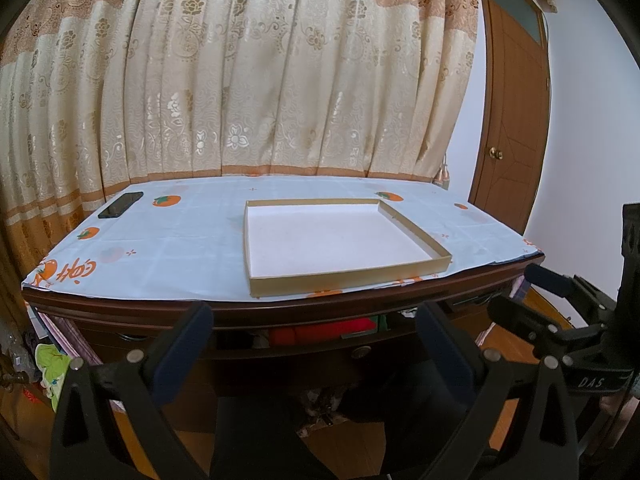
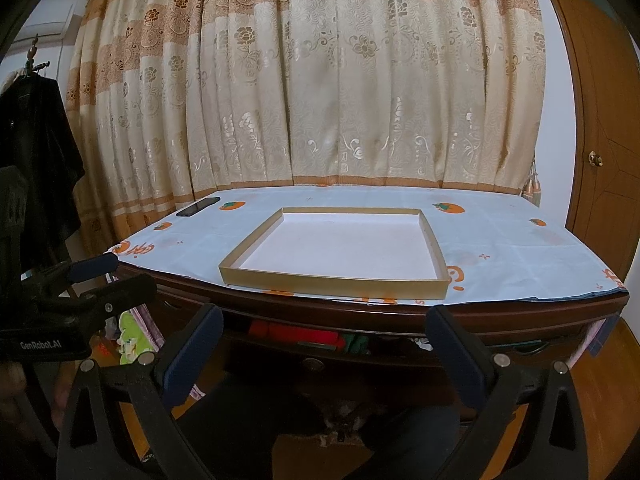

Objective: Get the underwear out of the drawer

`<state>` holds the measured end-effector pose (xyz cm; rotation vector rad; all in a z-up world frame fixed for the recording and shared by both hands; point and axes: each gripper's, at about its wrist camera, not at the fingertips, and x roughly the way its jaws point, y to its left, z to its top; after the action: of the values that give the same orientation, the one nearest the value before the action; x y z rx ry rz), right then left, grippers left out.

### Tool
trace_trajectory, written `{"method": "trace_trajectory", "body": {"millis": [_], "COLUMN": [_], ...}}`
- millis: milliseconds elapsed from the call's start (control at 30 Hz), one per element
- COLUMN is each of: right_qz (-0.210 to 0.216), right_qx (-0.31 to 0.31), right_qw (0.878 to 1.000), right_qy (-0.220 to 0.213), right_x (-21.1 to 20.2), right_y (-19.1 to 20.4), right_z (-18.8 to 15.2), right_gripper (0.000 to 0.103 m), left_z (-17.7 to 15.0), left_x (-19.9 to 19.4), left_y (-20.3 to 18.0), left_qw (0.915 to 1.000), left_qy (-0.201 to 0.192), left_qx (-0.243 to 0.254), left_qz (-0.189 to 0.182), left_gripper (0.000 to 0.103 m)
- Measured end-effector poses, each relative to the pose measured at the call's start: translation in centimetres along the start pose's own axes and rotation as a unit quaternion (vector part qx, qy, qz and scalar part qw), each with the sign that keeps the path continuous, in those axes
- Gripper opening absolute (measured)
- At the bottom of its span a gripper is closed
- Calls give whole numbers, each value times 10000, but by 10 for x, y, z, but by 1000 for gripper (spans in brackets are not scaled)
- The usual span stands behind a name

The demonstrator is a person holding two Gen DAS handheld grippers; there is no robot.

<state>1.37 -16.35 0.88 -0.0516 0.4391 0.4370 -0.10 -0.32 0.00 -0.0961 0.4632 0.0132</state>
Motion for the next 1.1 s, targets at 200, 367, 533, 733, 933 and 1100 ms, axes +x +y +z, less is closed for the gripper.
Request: {"method": "trace_trajectory", "body": {"millis": [200, 367, 533, 733, 933, 1100], "right_qz": [-3, 8, 9, 15, 14, 8], "right_qx": [3, 0, 7, 9, 13, 3], "right_qw": [10000, 10000, 10000, 10000, 10000, 10000], "right_qy": [0, 6, 9, 6, 6, 11], "right_x": [0, 1, 1, 0, 0, 1], "right_y": [0, 1, 1, 1, 2, 1], "right_z": [0, -2, -2, -2, -2, -2], "right_gripper": [102, 102, 102, 102, 102, 102], "left_z": [0, 0, 0, 0, 0, 1], "left_x": [0, 0, 0, 0, -1, -1], "left_y": [0, 0, 0, 0, 1, 3], "left_qw": [10000, 10000, 10000, 10000, 10000, 10000], "left_qy": [-6, -7, -12, -14, -19, -23], "left_qx": [5, 4, 1, 0, -2, -27], "left_qz": [1, 6, 2, -2, -2, 13], "left_gripper": [103, 103, 103, 103, 103, 103]}}
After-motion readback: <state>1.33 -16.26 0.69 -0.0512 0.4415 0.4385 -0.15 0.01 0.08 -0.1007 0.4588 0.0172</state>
